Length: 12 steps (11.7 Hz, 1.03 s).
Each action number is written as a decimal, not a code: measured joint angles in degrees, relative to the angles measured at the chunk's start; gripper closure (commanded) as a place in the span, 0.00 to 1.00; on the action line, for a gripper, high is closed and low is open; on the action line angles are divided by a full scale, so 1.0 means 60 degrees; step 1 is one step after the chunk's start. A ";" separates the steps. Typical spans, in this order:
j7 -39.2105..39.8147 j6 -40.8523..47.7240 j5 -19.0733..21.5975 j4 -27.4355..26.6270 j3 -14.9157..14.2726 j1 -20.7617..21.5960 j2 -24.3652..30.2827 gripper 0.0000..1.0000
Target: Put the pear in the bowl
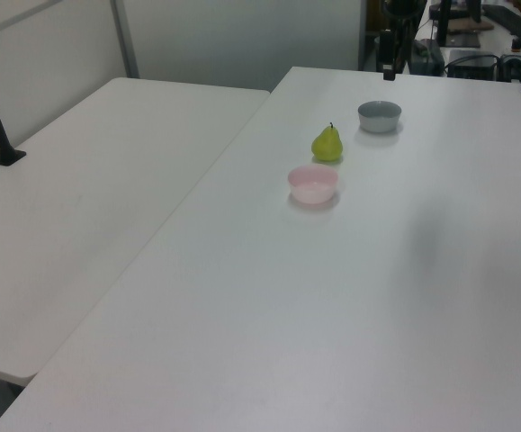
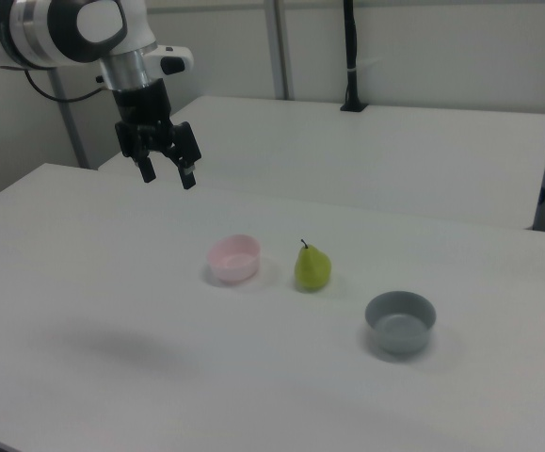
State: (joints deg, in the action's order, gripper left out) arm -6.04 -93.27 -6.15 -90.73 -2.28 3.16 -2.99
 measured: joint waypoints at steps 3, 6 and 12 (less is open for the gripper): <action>0.0000 0.0000 0.0000 0.0000 0.0000 0.0000 0.0000 0.00; 0.0000 0.0000 0.0000 0.0000 0.0000 0.0000 0.0000 0.00; 0.0000 -0.0145 0.0024 0.0007 0.0000 -0.0001 0.0000 0.00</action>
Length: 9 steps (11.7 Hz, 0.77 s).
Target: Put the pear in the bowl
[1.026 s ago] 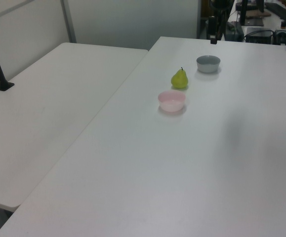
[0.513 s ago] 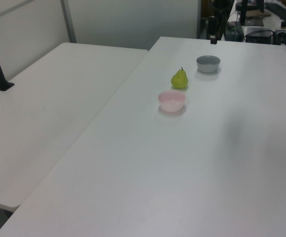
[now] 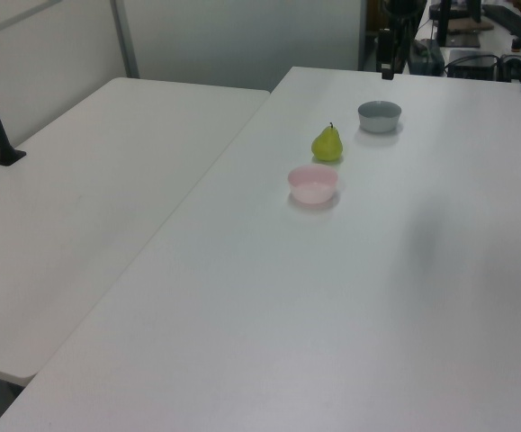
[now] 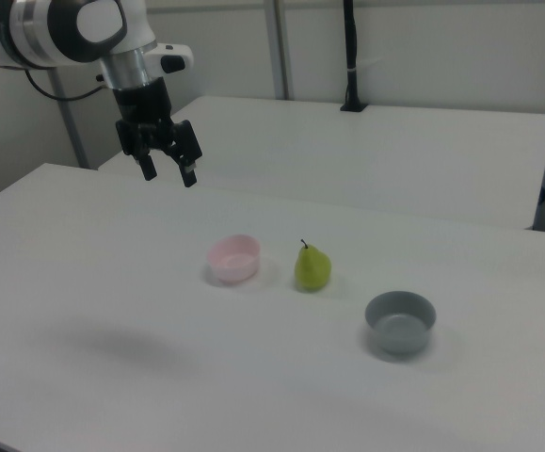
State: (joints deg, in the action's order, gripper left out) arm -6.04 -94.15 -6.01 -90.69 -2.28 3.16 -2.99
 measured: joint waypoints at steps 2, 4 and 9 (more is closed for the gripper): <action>0.0201 -0.0219 0.0027 0.0000 0.0000 0.0000 -0.0004 0.00; 0.0942 -0.0273 0.0299 -0.0002 -0.0001 -0.0107 -0.0032 0.00; 0.1887 -0.1236 0.0581 0.0015 -0.0003 -0.0531 -0.0396 0.00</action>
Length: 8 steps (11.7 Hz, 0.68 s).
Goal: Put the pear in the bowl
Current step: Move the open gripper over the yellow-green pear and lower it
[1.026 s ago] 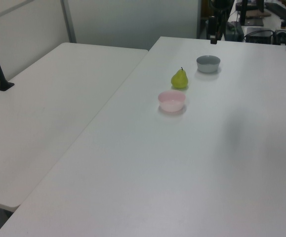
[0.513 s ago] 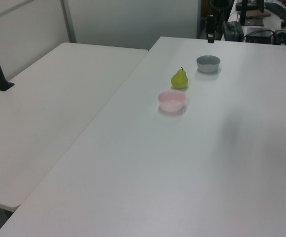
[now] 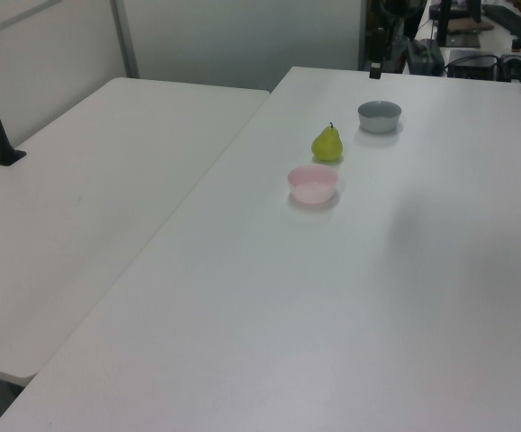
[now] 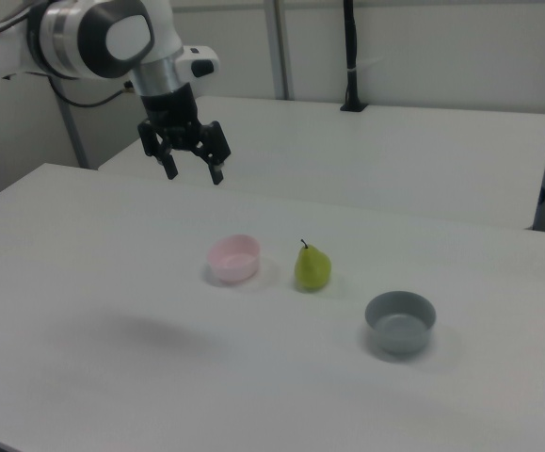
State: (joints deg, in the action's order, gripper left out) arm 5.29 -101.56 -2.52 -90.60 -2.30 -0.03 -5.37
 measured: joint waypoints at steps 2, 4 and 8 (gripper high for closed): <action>0.0035 -0.0189 -0.0001 0.0168 -0.0003 -0.0342 -0.0401 0.00; 0.0100 -0.1106 -0.0001 0.0329 -0.0006 -0.0777 -0.0962 0.00; 0.0222 -0.2719 -0.0003 0.0412 -0.0007 -0.1223 -0.2347 0.00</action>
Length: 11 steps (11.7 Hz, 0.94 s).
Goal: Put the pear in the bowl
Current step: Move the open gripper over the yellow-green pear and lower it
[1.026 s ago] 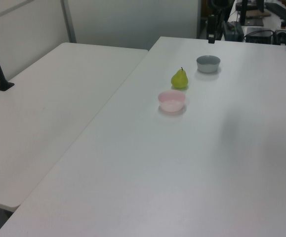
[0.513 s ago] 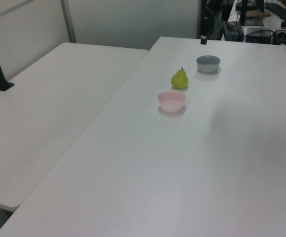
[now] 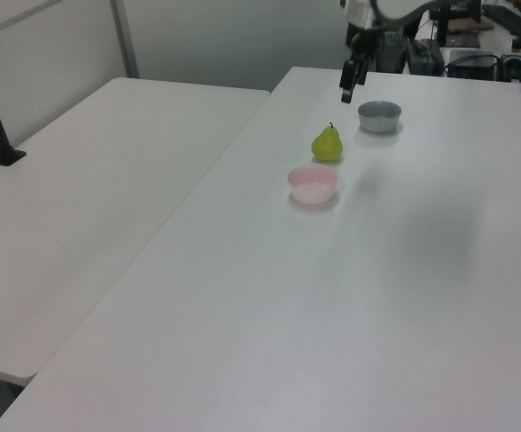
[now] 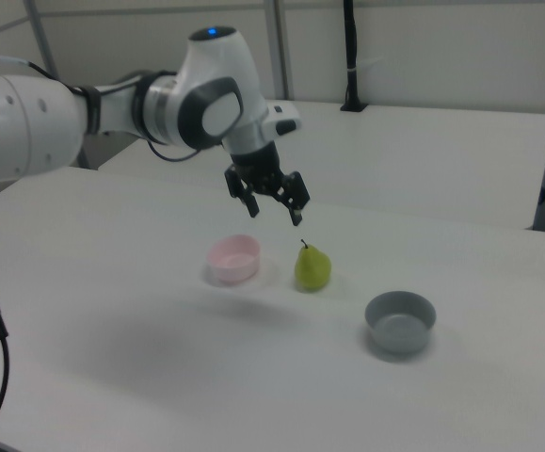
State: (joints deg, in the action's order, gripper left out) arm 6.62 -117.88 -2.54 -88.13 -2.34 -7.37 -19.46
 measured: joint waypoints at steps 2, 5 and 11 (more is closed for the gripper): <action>0.0004 -0.0694 0.0000 0.0053 0.0001 -0.0018 -0.0562 0.00; 0.0004 -0.1658 -0.0004 0.0084 0.0001 -0.0071 -0.1140 0.00; 0.0008 -0.2993 -0.0043 0.0100 0.0000 -0.0288 -0.2062 0.00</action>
State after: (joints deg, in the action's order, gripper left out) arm 6.66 -135.84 -2.80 -87.53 -2.34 -9.10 -31.83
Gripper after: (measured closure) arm 0.000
